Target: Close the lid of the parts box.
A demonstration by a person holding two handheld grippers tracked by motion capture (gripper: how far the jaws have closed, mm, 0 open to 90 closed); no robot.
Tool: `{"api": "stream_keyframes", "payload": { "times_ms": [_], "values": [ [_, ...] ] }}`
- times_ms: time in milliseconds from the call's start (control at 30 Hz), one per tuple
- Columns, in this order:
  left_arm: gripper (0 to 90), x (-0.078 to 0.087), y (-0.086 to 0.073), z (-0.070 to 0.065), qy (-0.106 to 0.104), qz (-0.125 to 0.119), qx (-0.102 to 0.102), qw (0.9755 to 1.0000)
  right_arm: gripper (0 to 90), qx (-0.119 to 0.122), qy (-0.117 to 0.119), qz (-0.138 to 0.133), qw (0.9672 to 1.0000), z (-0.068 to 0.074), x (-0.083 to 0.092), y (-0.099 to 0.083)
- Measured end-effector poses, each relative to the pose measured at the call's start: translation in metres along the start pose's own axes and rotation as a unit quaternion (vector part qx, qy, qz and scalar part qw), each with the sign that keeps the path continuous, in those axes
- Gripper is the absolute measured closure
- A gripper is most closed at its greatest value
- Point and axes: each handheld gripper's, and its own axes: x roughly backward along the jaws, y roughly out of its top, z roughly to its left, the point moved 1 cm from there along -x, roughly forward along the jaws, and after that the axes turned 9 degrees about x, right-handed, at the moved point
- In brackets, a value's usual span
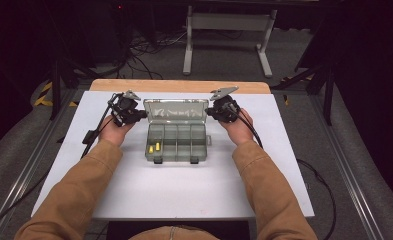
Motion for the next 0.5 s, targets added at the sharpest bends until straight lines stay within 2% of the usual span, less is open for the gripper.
{"api": "stream_keyframes", "payload": {
  "times_ms": [500],
  "values": [
    [89.0, 0.0100, -0.0080, -0.0033, -0.017, -0.004, -0.014, 0.9998, 90.0, 0.005, 0.017, -0.006, 0.9998, 0.0085, 0.0074, -0.0041]
  ]
}}
